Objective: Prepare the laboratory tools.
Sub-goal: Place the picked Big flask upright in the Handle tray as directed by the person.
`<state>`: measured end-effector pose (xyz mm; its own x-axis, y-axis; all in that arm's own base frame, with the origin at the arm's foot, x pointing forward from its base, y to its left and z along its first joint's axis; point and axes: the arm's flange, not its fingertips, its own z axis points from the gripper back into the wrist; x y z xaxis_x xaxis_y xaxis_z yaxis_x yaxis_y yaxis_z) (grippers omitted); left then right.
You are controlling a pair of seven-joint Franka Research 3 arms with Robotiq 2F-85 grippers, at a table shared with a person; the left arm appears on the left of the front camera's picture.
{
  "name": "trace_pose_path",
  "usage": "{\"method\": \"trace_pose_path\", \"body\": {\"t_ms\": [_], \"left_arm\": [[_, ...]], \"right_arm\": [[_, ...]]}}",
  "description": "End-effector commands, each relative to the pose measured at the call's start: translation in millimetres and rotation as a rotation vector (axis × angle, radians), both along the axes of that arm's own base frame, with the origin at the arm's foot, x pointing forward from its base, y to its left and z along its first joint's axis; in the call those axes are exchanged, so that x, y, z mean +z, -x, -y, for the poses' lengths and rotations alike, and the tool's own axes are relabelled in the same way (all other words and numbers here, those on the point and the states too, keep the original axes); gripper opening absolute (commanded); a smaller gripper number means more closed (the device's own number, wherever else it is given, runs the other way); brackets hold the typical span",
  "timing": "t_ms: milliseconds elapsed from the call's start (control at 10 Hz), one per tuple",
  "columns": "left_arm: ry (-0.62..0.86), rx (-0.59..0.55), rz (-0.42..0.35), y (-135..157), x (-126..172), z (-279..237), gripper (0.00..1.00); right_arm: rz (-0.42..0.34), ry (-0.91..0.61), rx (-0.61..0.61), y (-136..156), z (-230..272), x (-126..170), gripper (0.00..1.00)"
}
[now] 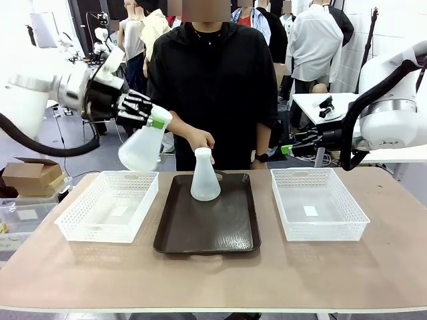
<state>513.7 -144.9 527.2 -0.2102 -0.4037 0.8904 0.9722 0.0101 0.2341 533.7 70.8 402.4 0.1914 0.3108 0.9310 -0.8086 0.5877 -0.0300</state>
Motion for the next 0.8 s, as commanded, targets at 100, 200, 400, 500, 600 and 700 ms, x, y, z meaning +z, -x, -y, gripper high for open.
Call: {"method": "trace_pose_path", "body": {"t_ms": [100,200,400,500,600,700], "left_arm": [[0.204,-0.343,-0.113,-27,-54,-9,0.00],[0.236,-0.348,-0.161,-33,-67,0,0.00],[0.246,-0.319,-0.243,-46,-89,19,0.00],[0.224,-0.280,-0.255,-51,-100,31,0.00],[0.258,-0.283,-0.287,-55,-111,45,0.00],[0.279,-0.287,-0.286,-56,-119,59,0.00]], "right_arm": [[-0.011,0.008,-0.001,-1,0,1,1.00],[-0.011,0.008,-0.001,-1,0,1,1.00],[-0.011,0.008,-0.001,-1,0,1,1.00],[-0.011,0.008,-0.001,-1,0,1,1.00],[-0.011,0.008,-0.001,-1,0,1,1.00],[-0.011,0.008,-0.001,-1,0,1,1.00]]}}
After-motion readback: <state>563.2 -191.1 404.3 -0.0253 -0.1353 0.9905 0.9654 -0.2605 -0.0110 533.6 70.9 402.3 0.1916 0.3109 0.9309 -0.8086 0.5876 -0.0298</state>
